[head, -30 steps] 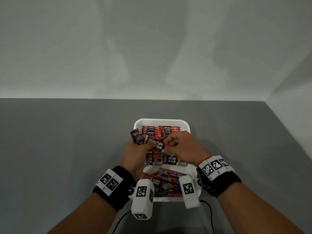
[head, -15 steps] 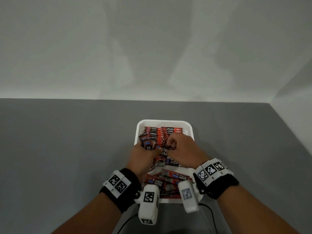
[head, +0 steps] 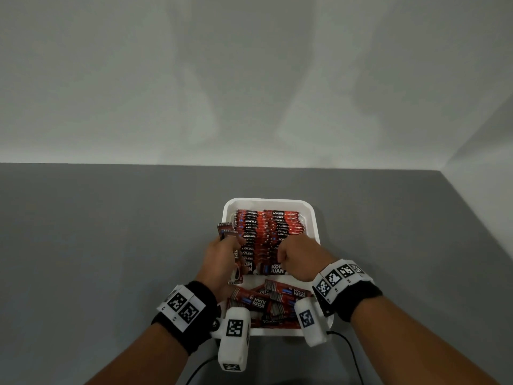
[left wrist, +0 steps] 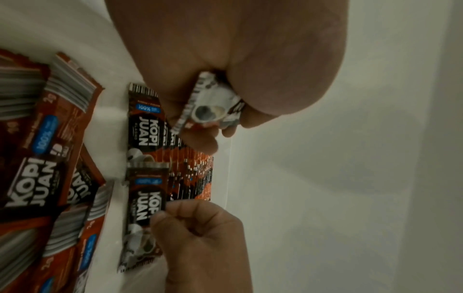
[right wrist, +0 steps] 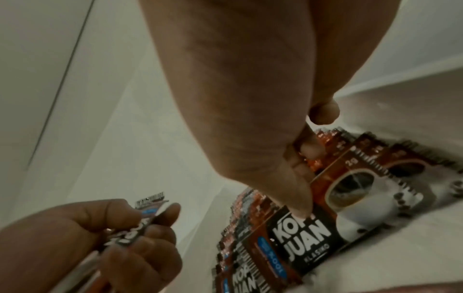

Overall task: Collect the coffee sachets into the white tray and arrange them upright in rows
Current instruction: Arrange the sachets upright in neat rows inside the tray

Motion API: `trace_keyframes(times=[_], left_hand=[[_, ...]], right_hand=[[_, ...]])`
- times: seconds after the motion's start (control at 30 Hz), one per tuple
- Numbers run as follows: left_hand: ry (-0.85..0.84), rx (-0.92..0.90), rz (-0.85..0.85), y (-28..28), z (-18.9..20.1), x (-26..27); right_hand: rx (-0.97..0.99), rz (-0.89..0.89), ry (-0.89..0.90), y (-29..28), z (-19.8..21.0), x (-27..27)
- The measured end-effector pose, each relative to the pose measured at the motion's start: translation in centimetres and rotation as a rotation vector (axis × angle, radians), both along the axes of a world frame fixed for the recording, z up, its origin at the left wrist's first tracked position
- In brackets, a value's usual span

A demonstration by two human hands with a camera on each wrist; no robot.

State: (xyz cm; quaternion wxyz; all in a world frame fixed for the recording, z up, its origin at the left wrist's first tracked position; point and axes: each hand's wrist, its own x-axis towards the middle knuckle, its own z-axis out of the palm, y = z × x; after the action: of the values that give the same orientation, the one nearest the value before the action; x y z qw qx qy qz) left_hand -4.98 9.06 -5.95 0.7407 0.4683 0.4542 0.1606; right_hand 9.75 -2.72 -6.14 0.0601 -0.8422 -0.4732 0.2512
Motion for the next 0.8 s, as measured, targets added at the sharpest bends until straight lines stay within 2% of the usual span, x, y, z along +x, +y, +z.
trace_keyframes(times=[0.17,0.37,0.47,0.6,0.7,0.8], left_hand=[[0.010,-0.020,0.011,0.2,-0.3,-1.0],[0.001,0.048,-0.116,-0.5,0.1,-1.3],[0.021,0.112,-0.142,-0.8,-0.1,-1.1],[0.045,0.159,-0.201,-0.8,-0.3,-1.1],[0.039,0.181,-0.249,-0.9,-0.2,-1.1],[0.041,0.198,-0.260,-1.1,-0.5,-0.9]], right_hand=[[-0.077,0.054,-0.171,-0.1,-1.1,-0.2],[-0.095,0.101,-0.255,-0.3,-1.2,-0.2],[-0.061,0.080,-0.222,-0.6,-0.9,-0.1],[0.006,0.052,-0.083,-1.7,-0.5,0.3],[-0.047,0.097,0.024,-3.2,-0.9,-0.2],[-0.125,0.133,0.048,-4.3,-1.9,-1.0]])
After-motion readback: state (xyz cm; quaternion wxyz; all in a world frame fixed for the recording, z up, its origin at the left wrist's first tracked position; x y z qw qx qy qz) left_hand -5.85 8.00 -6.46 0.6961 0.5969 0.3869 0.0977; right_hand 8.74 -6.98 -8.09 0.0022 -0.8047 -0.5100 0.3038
